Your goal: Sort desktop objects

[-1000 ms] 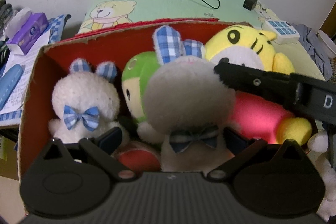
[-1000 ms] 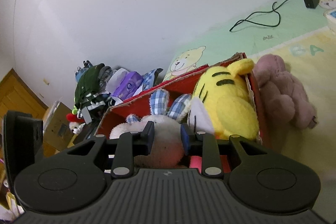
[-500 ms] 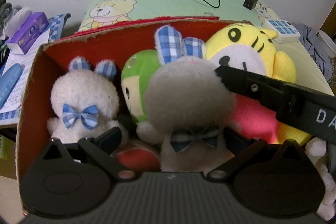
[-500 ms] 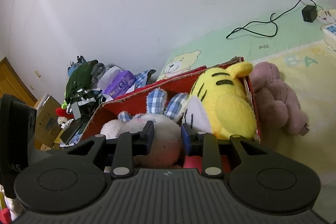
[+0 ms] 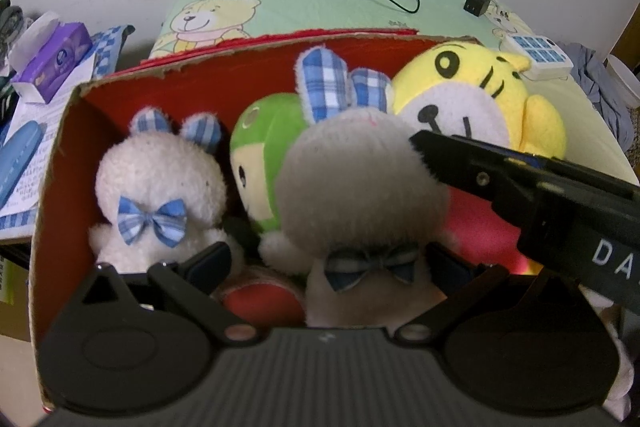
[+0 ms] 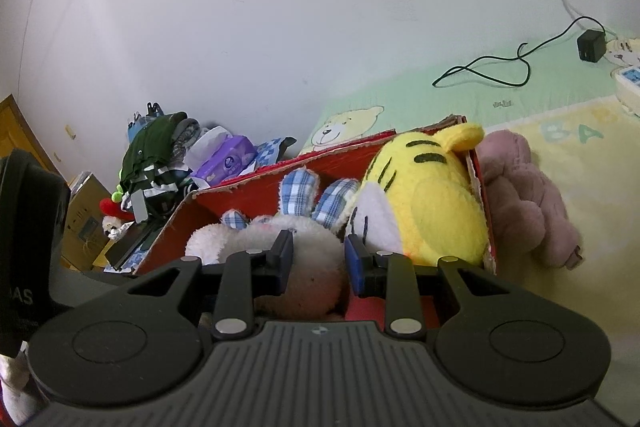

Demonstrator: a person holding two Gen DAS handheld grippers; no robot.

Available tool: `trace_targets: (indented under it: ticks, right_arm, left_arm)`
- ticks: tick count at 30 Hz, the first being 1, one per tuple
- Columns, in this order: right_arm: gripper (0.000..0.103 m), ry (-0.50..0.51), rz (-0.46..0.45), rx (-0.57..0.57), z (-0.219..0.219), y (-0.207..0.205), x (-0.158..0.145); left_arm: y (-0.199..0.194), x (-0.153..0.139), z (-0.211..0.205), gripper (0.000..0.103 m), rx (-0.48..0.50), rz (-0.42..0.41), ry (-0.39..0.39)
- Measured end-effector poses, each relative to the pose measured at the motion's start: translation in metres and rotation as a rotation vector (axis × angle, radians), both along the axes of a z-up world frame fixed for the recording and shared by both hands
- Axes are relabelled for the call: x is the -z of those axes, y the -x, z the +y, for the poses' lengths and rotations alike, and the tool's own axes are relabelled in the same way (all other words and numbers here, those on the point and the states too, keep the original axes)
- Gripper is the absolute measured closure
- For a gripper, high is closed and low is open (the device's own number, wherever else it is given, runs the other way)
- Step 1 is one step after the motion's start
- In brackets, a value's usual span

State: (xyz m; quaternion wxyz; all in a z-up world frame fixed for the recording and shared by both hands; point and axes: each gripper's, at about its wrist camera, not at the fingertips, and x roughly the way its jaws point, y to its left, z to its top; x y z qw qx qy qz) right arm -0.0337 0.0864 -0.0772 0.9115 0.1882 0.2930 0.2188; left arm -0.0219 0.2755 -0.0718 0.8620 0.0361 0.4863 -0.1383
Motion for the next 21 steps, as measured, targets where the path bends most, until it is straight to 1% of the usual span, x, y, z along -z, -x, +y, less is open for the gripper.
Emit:
trace_targets:
  ticks: [7,15,21]
  right_arm:
    - [0.073,0.027,-0.031,-0.001,0.0031,0.0036,0.0012]
    - [0.073,0.033,-0.031,-0.004,0.0039,0.0044,0.0009]
    - [0.073,0.038,-0.036,-0.006,0.0049,0.0056,0.0012]
  left_arm:
    - [-0.0007,0.0003,-0.0008,0.000,0.004,0.000,-0.008]
    - [-0.0023,0.0007,-0.0012,0.000,0.000,0.017,-0.010]
    - [-0.0002,0.0011,-0.0029,0.000,-0.001,0.005,-0.014]
